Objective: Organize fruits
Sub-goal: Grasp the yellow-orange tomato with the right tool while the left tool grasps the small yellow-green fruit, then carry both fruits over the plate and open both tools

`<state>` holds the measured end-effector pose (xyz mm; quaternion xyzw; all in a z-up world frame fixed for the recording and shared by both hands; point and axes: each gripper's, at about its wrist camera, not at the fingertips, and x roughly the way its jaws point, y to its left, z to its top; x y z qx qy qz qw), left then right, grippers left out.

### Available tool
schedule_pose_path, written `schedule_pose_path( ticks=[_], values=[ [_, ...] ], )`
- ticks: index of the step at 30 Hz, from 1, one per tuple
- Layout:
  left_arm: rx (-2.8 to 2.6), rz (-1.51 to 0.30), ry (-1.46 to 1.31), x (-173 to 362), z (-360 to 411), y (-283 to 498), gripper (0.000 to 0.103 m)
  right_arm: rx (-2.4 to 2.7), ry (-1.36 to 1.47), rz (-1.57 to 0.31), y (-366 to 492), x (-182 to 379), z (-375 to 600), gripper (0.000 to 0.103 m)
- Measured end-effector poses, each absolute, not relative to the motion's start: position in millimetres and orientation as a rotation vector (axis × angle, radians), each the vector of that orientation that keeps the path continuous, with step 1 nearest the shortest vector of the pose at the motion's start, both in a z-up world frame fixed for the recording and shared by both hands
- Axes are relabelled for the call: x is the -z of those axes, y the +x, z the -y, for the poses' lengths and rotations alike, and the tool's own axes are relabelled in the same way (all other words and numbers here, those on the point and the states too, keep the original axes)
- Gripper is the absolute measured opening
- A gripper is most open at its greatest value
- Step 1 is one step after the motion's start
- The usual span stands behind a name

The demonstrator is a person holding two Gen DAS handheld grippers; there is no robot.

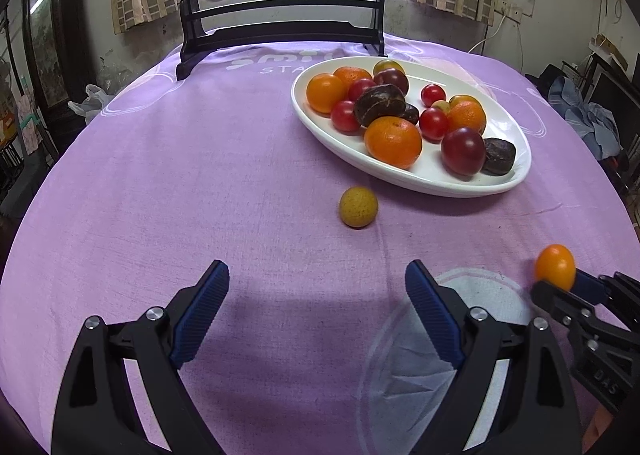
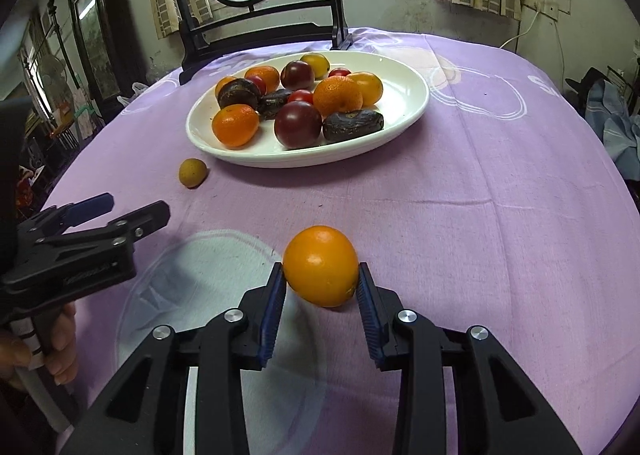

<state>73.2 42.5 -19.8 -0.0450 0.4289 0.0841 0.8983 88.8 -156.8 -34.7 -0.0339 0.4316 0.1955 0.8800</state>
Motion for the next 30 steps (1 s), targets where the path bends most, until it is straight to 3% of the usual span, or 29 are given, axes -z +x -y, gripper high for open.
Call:
schedule_pose_path(
  ticks=[7, 14, 18, 20, 30],
  values=[
    [-0.167, -0.901, -0.105, 28.6, -40.6, 79.5, 0.087, -0.445, -0.046, -0.888, 79.6, 29.5, 165.9, 0.036],
    [-0.168, -0.943, -0.106, 35.0, -35.5, 111.2, 0.071, -0.495, -0.038, -0.881, 73.3, 23.7, 165.4, 0.036],
    [-0.165, -0.939, -0.105, 33.9, -32.3, 130.9, 0.045, -0.504, -0.036, -0.869, 70.3, 20.6, 165.5, 0.036],
    [-0.163, -0.936, -0.097, 32.7, -30.9, 133.8, 0.026, -0.504, -0.038, -0.873, 70.6, 21.7, 165.1, 0.036],
    [-0.096, -0.942, -0.123, 17.9, -27.3, 103.3, 0.024, -0.488, -0.052, -0.859, 71.6, 23.7, 163.5, 0.037]
  ],
)
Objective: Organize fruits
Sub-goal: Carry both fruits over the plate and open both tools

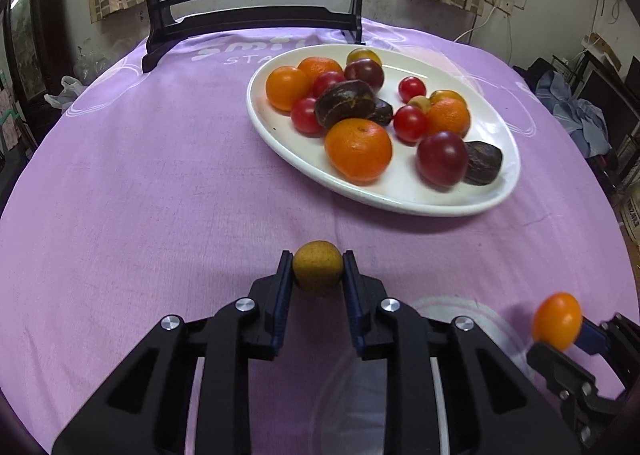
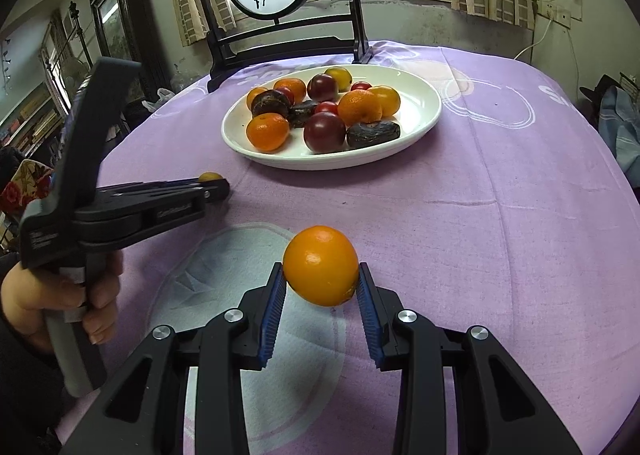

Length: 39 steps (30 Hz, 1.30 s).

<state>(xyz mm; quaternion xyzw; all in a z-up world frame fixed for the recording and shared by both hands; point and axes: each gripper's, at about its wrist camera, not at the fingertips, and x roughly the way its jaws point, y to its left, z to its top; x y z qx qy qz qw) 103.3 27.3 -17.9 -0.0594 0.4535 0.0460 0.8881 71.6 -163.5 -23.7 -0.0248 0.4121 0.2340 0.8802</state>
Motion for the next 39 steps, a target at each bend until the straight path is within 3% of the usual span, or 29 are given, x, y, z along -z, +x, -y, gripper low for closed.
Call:
schedule_pose_path(
  ticks=[14, 30, 32, 33, 39],
  values=[
    [-0.064, -0.826, -0.073, -41.1, -12.4, 124.1, 0.024, -0.445, -0.116, -0.714, 114.5, -21.4, 147.2, 0.036],
    [-0.142, -0.861, -0.099, -28.5, -23.4, 215.4, 0.024, -0.416, -0.136, -0.752, 199.9, -4.5, 113.4, 0.037],
    [-0.155, -0.86, -0.124, -27.2, -25.8, 217.4, 0.047, -0.426, -0.133, -0.751, 201.7, -3.1, 112.3, 0.05],
    [-0.171, -0.846, -0.128, -28.1, -26.4, 216.0, 0.066, -0.415, -0.135, -0.737, 199.9, -3.9, 112.6, 0.062],
    [-0.186, -0.825, -0.114, -32.5, -26.5, 202.3, 0.068, -0.406, -0.112, -0.711, 187.5, -10.0, 121.4, 0.063]
  ],
)
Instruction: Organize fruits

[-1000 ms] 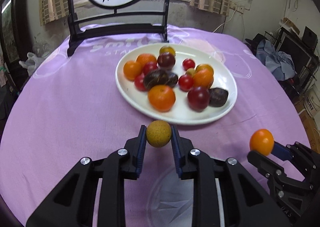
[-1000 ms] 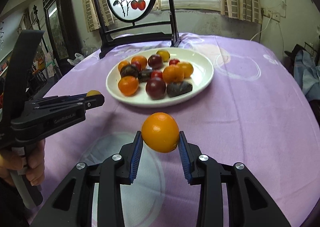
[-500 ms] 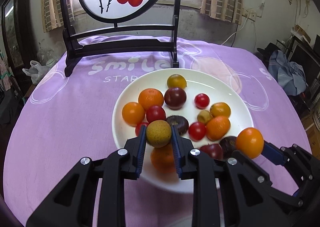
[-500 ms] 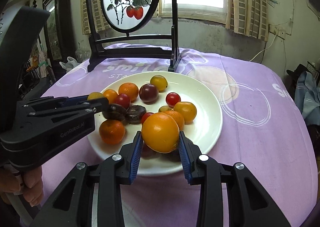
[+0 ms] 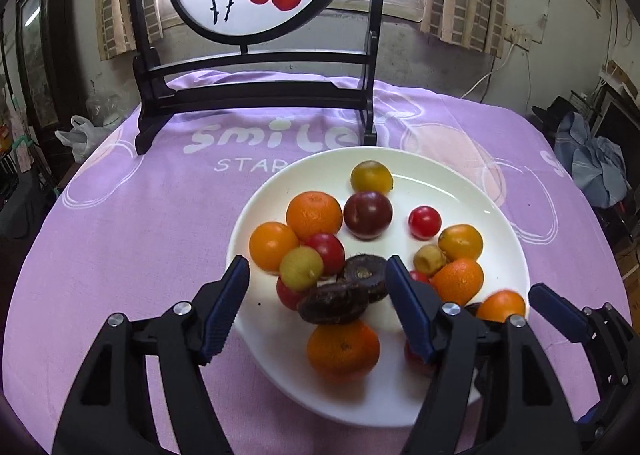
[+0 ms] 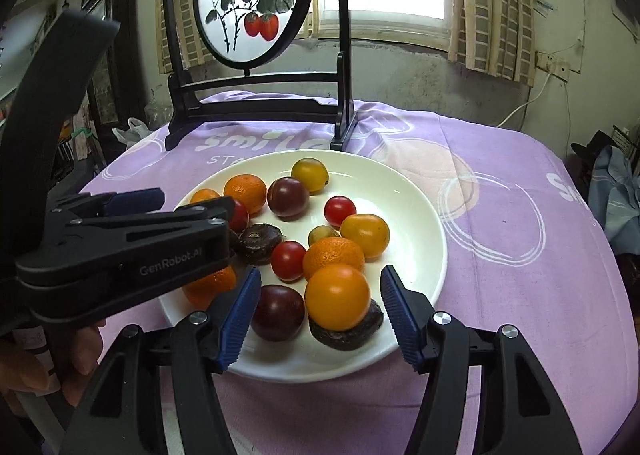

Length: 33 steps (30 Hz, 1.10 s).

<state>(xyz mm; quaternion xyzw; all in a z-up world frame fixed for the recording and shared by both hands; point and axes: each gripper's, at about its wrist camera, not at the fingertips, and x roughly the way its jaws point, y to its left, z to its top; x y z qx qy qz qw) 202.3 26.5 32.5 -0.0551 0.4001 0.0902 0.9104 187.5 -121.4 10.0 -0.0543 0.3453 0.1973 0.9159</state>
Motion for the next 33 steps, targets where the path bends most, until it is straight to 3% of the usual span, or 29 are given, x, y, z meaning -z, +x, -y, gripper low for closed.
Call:
schedule_pose_path(
  ticks=[6, 13, 15, 22, 33],
  values=[
    [-0.186, -0.823, -0.119, -35.8, -26.5, 176.9, 0.071, -0.405, -0.081, -0.729, 169.3, -10.0, 135.4, 0.063],
    [-0.193, -0.82, -0.091, -33.9, -20.6, 127.8, 0.089, -0.391, -0.053, -0.768, 131.7, -0.9, 156.4, 0.071],
    [-0.187, -0.843, -0.096, -27.1, -20.4, 112.1, 0.089, -0.377, -0.074, -0.791, 118.7, 5.5, 160.8, 0.079],
    [-0.191, -0.925, -0.133, -0.9, -23.9, 70.0, 0.09, -0.368, -0.102, -0.806, 76.7, 17.4, 172.9, 0.08],
    [-0.142, -0.906, -0.107, 10.1, -15.2, 40.7, 0.094, -0.353, -0.07, -0.826, 57.8, 28.6, 185.3, 0.085]
  ],
)
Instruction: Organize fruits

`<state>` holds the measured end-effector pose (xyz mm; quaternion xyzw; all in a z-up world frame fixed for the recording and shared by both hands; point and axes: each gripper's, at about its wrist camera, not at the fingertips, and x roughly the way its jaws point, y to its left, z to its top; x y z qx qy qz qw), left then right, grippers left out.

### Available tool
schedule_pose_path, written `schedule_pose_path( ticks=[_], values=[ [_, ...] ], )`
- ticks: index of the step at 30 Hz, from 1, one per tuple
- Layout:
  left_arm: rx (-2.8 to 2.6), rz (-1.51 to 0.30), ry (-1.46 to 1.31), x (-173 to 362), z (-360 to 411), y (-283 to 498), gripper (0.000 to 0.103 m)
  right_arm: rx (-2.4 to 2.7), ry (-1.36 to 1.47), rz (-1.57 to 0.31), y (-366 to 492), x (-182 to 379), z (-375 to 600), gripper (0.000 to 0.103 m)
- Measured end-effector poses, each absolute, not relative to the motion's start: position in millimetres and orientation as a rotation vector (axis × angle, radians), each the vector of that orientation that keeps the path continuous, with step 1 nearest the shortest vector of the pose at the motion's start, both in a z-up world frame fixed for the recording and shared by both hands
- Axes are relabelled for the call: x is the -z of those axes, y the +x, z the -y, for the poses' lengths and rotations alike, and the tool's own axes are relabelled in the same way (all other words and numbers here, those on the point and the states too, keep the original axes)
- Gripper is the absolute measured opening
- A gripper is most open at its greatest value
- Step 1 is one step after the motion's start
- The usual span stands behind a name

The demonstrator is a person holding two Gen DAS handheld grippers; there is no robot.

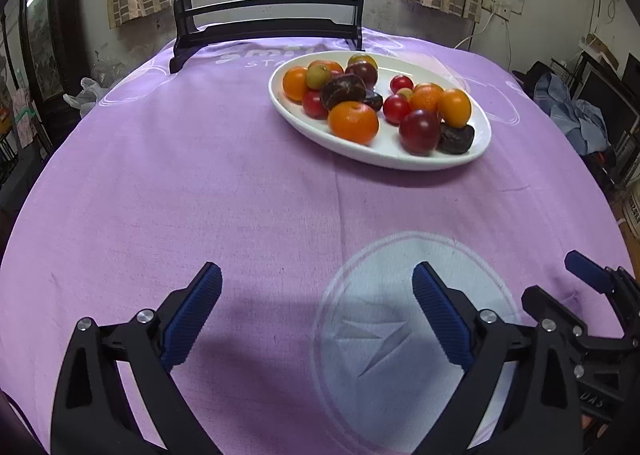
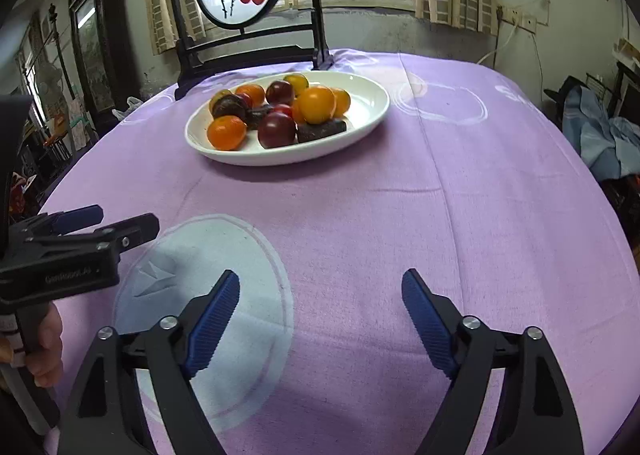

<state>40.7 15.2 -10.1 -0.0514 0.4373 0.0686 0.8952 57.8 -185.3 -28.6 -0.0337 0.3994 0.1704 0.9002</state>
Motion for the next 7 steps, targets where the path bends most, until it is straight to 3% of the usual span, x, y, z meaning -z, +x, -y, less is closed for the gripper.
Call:
schedule_pose_path(
  ticks=[5, 7],
  values=[
    [-0.162, -0.93, -0.061, 28.7, -9.8, 39.0, 0.094, -0.317, -0.12, -0.883, 63.4, 40.6, 181.8, 0.086],
    [-0.153, -0.954, -0.061, 36.2, -10.0, 40.5, 0.095, -0.313, -0.124, -0.918, 65.5, 46.1, 180.9, 0.092]
  ],
)
